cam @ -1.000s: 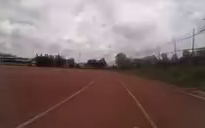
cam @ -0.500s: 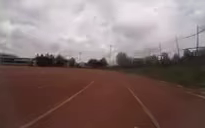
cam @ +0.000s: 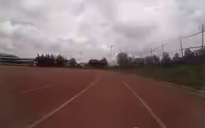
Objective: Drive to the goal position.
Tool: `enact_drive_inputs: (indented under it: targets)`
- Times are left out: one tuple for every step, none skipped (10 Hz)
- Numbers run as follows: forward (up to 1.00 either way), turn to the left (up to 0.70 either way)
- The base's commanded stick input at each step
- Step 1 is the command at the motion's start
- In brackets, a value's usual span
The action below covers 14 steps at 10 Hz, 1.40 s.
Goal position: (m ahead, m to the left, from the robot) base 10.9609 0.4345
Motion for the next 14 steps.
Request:
enact_drive_inputs:
  targets:
    - [0.70,0.00]
    - [0.70,0.00]
    - [0.70,0.00]
    - [0.70,0.00]
    - [0.70,0.00]
    - [0.70,0.00]
    - [0.70,0.00]
    - [0.70,0.00]
    - [0.70,0.00]
    - [0.70,0.00]
    - [0.70,0.00]
    - [0.70,0.00]
    - [0.70,0.00]
    - [0.70,0.00]
